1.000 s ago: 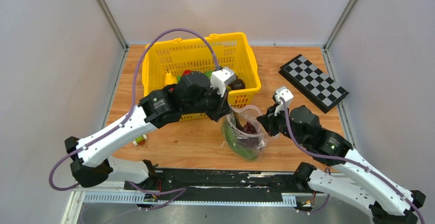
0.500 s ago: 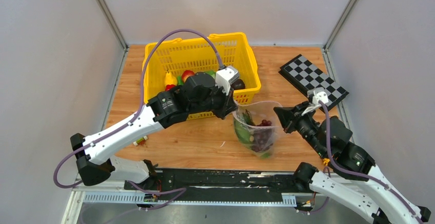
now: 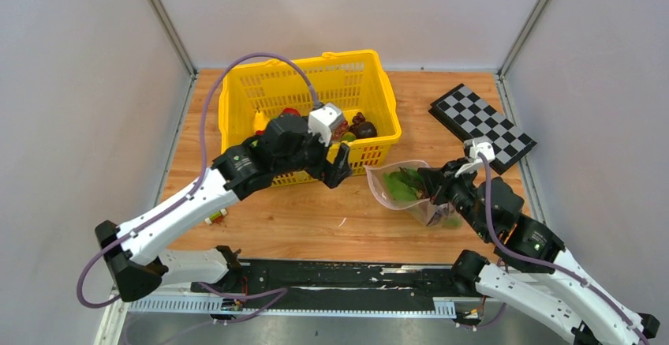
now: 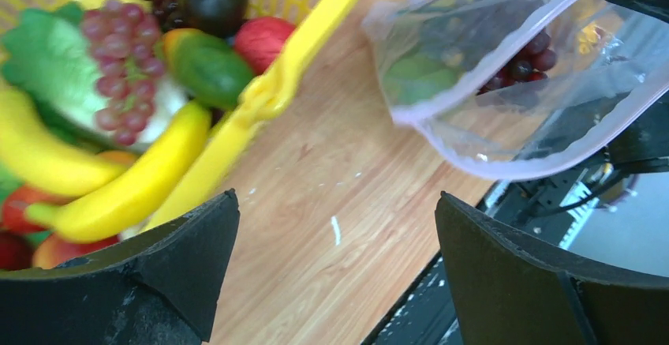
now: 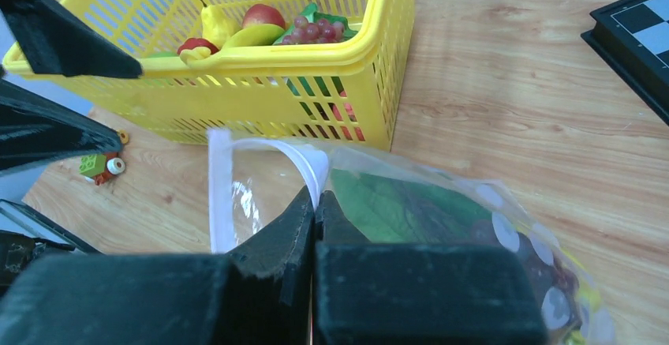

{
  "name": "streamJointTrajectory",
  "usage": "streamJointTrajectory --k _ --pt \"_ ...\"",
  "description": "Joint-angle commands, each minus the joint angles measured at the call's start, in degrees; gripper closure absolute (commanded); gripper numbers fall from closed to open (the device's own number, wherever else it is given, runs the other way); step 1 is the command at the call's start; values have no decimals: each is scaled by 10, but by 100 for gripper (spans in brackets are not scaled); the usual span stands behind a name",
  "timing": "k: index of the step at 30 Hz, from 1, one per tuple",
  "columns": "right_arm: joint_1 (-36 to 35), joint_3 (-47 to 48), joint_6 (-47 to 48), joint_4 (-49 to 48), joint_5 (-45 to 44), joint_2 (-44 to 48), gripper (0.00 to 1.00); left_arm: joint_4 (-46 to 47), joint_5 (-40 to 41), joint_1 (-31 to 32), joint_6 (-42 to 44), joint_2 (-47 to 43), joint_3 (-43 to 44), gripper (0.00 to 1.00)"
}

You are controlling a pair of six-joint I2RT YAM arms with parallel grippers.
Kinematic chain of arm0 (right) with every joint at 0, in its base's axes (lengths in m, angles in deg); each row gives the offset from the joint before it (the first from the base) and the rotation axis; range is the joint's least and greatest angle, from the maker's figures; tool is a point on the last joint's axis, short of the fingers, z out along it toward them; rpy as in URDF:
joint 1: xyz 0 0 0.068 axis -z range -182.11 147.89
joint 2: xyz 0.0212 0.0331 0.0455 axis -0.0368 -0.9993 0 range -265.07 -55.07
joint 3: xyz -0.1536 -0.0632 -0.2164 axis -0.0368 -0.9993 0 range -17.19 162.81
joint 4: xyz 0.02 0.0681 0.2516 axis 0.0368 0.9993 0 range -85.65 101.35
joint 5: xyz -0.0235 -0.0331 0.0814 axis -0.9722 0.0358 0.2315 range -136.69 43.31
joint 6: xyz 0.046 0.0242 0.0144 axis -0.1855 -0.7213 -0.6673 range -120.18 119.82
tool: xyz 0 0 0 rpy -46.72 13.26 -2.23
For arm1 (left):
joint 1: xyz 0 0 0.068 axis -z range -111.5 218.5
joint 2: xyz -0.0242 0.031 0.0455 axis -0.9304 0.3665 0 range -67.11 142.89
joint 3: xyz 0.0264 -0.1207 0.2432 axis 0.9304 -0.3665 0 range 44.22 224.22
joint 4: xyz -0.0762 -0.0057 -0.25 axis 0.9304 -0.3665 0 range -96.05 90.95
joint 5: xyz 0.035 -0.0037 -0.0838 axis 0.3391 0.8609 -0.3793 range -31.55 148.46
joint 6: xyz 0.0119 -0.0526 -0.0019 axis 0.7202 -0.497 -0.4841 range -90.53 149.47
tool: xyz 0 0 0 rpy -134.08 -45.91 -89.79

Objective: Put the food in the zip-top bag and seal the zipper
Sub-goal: Adjust the zipper food storage bag at the center of the board, then pick up the fake fruit from the bin.

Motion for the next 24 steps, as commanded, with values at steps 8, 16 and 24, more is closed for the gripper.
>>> streamJointTrajectory --k 8,16,24 --pt "1 5 -23 -92 67 -51 100 -65 93 -190 51 -38 65 0" --pt "1 8 -23 -103 97 -76 100 -131 69 -304 97 117 123 0" --pt "1 10 -19 -89 94 -63 100 -174 -14 -380 137 209 132 0"
